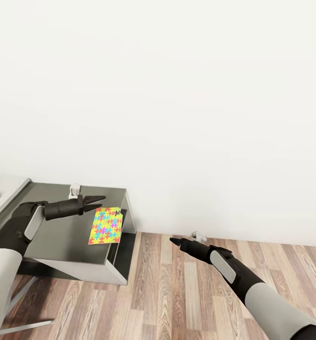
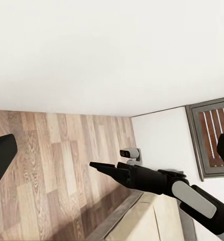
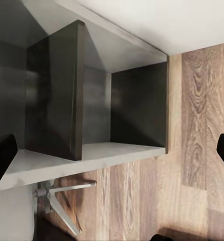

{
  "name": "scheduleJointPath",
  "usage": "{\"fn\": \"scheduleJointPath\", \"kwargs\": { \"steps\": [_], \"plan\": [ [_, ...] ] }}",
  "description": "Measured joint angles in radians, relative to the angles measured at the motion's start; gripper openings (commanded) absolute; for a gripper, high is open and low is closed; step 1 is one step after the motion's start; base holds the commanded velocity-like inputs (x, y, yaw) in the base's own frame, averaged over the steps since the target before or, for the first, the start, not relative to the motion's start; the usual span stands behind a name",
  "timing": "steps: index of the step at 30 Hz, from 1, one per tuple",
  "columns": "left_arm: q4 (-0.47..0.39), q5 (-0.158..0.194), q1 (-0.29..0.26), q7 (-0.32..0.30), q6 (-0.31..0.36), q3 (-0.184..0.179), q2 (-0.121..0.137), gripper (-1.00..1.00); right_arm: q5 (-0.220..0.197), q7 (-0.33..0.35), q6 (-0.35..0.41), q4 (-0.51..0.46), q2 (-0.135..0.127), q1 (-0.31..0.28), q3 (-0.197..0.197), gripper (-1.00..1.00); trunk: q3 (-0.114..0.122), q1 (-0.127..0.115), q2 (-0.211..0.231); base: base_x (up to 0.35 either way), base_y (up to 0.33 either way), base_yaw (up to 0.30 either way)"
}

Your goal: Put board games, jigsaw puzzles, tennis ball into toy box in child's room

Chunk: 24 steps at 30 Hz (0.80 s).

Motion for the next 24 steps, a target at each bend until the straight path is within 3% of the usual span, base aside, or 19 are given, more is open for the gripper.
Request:
{"fn": "scheduleJointPath", "kwargs": {
  "steps": [9, 24],
  "plan": [
    [0.0, 0.001, 0.0, 0.0, 0.0, 0.001, 0.001, 1.0, 0.001, -0.005, -0.016, 0.0, 0.007, 0.0, 0.0, 1.0, 0.015, 0.0, 0.0, 0.0, 0.0, 0.0],
    [0.0, -0.001, 0.001, 0.0, -0.004, 0.0, -0.002, 1.0, -0.002, 0.0, -0.022, 0.0, -0.002, 0.0, 0.0, 1.0, 0.039, 0.0, 0.0, 0.0, 0.0, 0.0]
  ]
}}
